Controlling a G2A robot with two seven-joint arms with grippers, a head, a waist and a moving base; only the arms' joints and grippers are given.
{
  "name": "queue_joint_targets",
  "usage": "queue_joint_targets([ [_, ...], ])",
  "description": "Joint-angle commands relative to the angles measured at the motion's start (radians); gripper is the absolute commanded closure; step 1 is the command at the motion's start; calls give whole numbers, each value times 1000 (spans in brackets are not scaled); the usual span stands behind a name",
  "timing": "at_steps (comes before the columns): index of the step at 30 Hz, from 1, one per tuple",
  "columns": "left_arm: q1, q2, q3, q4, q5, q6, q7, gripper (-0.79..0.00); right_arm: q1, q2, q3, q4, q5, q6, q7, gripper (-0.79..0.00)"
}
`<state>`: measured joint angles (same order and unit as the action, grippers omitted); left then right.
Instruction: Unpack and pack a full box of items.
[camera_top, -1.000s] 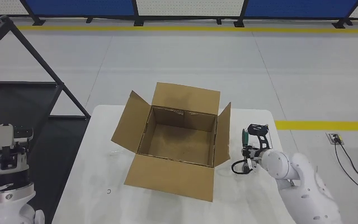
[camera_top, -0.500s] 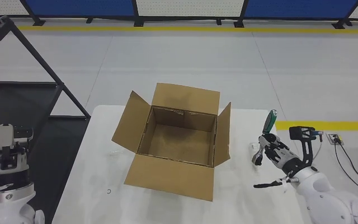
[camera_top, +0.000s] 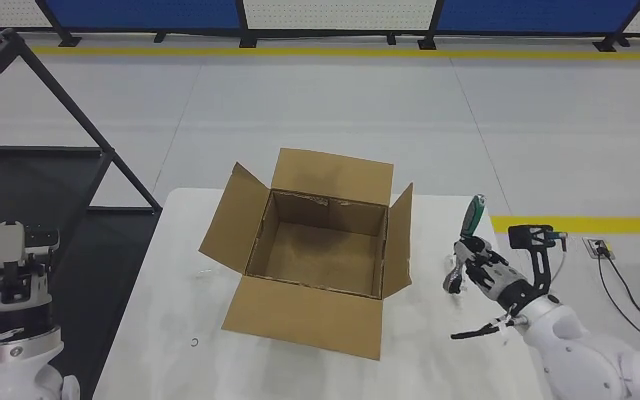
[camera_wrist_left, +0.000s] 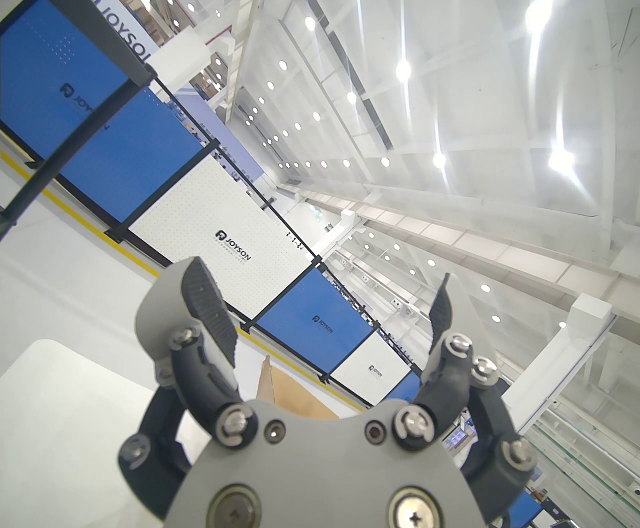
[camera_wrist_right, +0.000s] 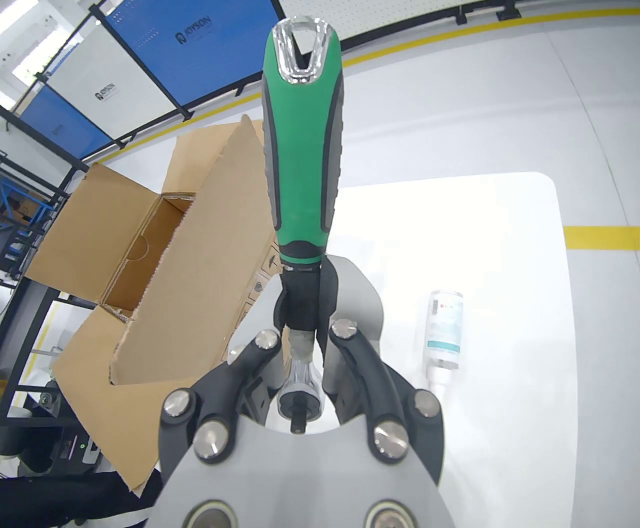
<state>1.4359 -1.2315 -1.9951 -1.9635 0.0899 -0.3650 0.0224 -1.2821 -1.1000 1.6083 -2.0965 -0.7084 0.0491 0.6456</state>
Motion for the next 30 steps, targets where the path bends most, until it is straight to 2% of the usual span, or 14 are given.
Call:
queue_joint_targets([
  [1, 0, 0, 0, 0, 0, 0, 0, -785, 39, 2, -31, -58, -63, -22, -3, 0],
  [7, 0, 0, 0, 0, 0, 0, 0, -785, 213, 0, -193, -164, -245, -73, 35, 0],
  [12, 0, 0, 0, 0, 0, 0, 0, -785, 460, -20, -424, -92, -343, -146, 149, 0],
  [16, 0, 0, 0, 0, 0, 0, 0, -785, 688, -62, -669, 70, -431, -177, 238, 0],
  [21, 0, 0, 0, 0, 0, 0, 0, -785, 938, -151, -946, 343, -454, -205, 362, 0],
  [25, 0, 0, 0, 0, 0, 0, 0, -785, 1067, -236, -1089, 570, -410, -193, 388, 0],
  [30, 0, 0, 0, 0, 0, 0, 0, -785, 1158, -335, -1195, 833, -347, -187, 389, 0],
])
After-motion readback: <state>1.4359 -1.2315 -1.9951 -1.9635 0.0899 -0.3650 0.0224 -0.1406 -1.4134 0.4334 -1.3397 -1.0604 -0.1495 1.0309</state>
